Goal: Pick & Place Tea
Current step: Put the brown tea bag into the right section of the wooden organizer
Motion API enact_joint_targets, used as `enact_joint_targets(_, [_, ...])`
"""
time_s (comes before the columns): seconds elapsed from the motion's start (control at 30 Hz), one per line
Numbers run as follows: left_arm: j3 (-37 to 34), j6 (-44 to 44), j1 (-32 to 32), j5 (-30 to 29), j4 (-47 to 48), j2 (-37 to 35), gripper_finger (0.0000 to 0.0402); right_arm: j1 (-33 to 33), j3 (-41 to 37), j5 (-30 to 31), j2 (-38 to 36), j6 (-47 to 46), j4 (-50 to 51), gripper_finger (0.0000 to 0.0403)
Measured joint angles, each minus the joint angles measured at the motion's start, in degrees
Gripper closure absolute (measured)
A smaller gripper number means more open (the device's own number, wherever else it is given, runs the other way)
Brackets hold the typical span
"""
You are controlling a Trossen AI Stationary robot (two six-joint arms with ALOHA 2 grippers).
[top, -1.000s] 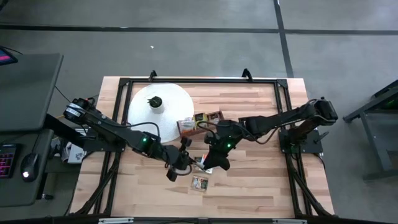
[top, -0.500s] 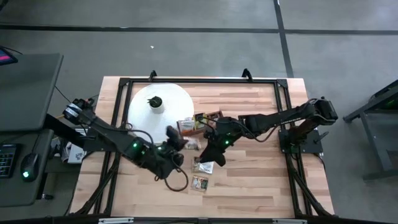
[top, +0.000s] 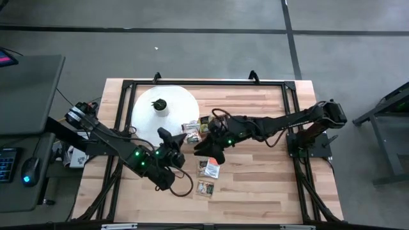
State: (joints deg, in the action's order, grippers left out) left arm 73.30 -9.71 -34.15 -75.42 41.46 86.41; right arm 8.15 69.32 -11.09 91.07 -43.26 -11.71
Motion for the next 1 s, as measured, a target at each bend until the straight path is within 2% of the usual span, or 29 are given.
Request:
enact_joint_targets(0.27, [-0.02,-4.23,0.02,-4.08,0.69,0.20,0.0401,-1.21,-0.04,-1.03,0.04,-6.84,-3.90,0.0235])
enact_joint_targets(0.6, [-0.02,-7.38,0.04,-6.60,0.65,0.18,0.0401,-1.41,-0.04,11.50,0.04,-13.65,-7.46,0.0235])
enact_joint_targets(0.77, [-0.02,-10.14,0.06,-7.94,0.36,0.18,0.0401,-1.23,-0.04,17.33,0.04,-13.95,-7.94,0.0235])
enact_joint_targets(1.0, [-0.02,-10.08,0.04,-8.25,0.41,0.17,0.0401,-1.23,-0.04,20.15,0.04,-14.63,-8.69,0.0236])
